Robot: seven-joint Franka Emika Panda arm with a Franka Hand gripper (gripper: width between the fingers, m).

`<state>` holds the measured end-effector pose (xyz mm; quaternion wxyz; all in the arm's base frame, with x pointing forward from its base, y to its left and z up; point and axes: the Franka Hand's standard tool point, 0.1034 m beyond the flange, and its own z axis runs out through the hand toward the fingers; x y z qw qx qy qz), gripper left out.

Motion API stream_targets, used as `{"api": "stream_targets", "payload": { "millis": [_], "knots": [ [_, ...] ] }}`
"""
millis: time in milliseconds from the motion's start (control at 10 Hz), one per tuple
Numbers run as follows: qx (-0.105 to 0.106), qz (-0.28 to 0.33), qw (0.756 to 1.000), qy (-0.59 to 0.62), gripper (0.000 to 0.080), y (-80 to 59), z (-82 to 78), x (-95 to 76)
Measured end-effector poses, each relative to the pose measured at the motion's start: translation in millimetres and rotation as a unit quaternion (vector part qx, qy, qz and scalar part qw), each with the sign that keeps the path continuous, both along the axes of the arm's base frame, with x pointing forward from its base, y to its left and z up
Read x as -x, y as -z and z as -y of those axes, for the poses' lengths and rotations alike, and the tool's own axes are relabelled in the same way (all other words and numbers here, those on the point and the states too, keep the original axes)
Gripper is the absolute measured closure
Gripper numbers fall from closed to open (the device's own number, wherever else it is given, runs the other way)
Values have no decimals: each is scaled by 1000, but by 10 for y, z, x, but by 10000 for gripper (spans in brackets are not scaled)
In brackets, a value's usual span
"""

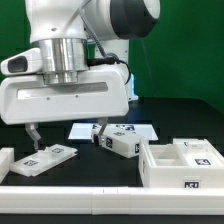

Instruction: Assemble cabinet

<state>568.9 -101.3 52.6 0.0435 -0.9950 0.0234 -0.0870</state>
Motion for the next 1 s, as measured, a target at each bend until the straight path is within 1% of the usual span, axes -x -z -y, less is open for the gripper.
{"api": "stream_targets", "payload": {
  "millis": [300, 400, 500, 600, 700, 800, 900, 1000],
  "knots": [
    [19, 5, 996, -89, 2, 5, 39, 13],
    [37, 2, 980, -197, 2, 22, 109, 63],
    [52, 1, 963, -265, 2, 34, 173, 98],
    [58, -2, 949, -309, 2, 50, 218, 131],
    [56, -5, 944, -326, 2, 55, 251, 143],
    [61, -5, 937, -344, 2, 59, 256, 148],
    [68, -6, 924, -377, 2, 63, 263, 152],
    [70, -5, 916, -394, 2, 67, 281, 162]
  ]
}}
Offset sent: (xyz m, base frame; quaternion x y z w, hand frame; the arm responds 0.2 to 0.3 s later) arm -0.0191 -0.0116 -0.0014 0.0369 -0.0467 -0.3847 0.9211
